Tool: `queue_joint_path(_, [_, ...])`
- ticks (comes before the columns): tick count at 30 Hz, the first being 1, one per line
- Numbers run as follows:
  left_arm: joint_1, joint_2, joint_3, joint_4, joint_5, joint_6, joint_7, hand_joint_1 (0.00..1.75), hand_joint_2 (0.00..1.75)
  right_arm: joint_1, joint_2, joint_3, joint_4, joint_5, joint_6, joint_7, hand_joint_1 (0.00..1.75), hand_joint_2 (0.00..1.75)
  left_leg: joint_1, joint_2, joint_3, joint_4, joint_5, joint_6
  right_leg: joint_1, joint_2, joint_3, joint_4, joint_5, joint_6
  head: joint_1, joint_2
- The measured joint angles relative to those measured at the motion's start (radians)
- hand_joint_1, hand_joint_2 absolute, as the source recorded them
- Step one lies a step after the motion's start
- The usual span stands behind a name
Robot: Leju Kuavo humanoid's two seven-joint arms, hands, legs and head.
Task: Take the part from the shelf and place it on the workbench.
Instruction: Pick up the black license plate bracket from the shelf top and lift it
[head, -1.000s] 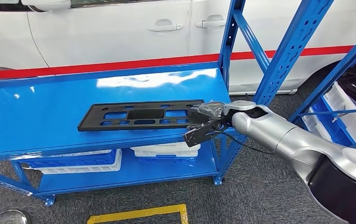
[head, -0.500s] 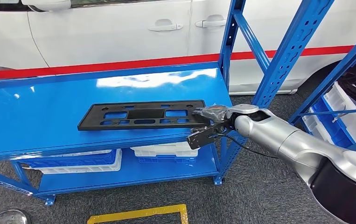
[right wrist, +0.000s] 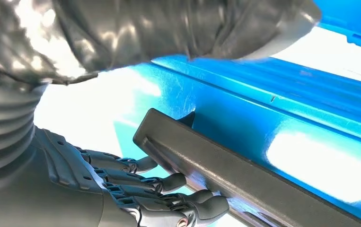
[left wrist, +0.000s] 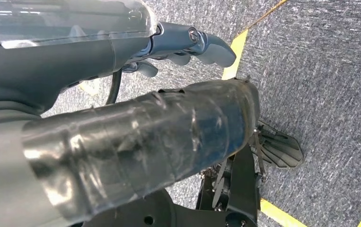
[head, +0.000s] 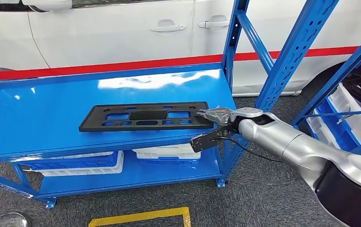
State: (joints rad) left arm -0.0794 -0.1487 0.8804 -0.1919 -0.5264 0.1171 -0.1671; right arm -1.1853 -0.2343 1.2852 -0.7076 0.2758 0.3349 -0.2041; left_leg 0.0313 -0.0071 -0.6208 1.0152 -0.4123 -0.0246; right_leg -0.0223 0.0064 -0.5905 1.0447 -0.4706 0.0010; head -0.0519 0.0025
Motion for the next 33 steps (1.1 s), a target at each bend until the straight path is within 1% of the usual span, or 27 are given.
queue_joint_path(1, [0.0,0.0,0.0,0.0,0.0,0.0,0.0,0.0,0.0,0.0,0.0,0.0,0.0,0.0,0.0,0.0,0.0,0.0,0.0,0.0,0.0,0.0,0.0,0.0,0.0,0.0,0.0,0.0,0.0,0.0,0.0,0.0])
queue_joint_path(4, [0.0,0.0,0.0,0.0,-0.002,0.0,0.0,0.0,0.0,0.0,-0.001,0.0,0.0,0.0,0.001,0.0,0.0,1.31,0.0,0.0,0.0,0.0,0.0,0.0,0.0,0.0,0.0,0.0,0.0,0.0,0.0,0.0])
queue_joint_path(5, [0.0,0.0,0.0,0.0,-0.003,0.0,0.0,0.0,0.0,0.0,-0.001,0.0,0.0,0.001,0.001,0.0,0.41,1.75,0.0,0.0,0.0,0.0,0.0,0.0,0.0,0.0,0.0,0.0,0.0,0.0,0.0,0.0])
queue_joint_path(8, [0.0,-0.001,0.0,0.0,-0.007,0.0,0.0,0.0,0.0,0.0,-0.005,0.0,0.0,0.005,0.001,0.0,1.69,1.75,0.0,0.0,0.0,0.001,-0.001,0.001,0.0,0.0,0.0,0.0,0.0,0.0,0.0,0.0])
queue_joint_path(10, [0.0,-0.001,0.0,0.0,-0.009,0.0,0.002,0.0,0.0,0.0,-0.009,0.001,0.0,0.006,0.001,0.001,1.73,1.75,0.0,0.0,0.0,0.001,-0.001,0.001,0.0,0.0,0.0,0.0,0.0,0.0,0.0,0.0])
queue_joint_path(13, [0.0,-0.002,0.0,0.0,-0.016,0.001,0.005,0.0,0.0,-0.001,-0.02,0.0,-0.002,0.006,-0.001,0.003,1.75,1.75,0.0,0.0,0.0,0.001,-0.001,0.001,0.0,-0.001,0.001,0.0,0.0,0.0,0.0,0.0])
queue_joint_path(18, [0.0,-0.005,0.0,0.0,-0.024,0.003,0.01,0.0,0.0,-0.006,-0.045,-0.004,-0.01,0.006,-0.01,0.002,1.75,1.75,0.0,-0.001,0.0,0.002,-0.002,0.003,0.0,-0.002,0.002,0.0,0.0,0.0,0.0,0.0])
queue_joint_path(25, [0.0,-0.009,0.0,0.0,-0.026,0.003,0.01,0.0,0.0,-0.016,-0.068,-0.011,-0.027,0.006,-0.007,0.006,1.74,1.75,-0.001,-0.001,0.004,0.003,-0.003,0.005,0.0,-0.002,0.007,-0.001,-0.001,0.002,0.0,0.0])
queue_joint_path(33, [0.0,-0.01,0.008,0.0,-0.021,0.002,0.01,0.0,0.0,-0.005,-0.092,-0.01,-0.032,0.002,0.006,0.01,1.75,1.75,-0.002,-0.001,0.001,0.005,-0.001,0.007,-0.001,-0.003,0.005,-0.001,0.002,0.005,0.0,0.0])
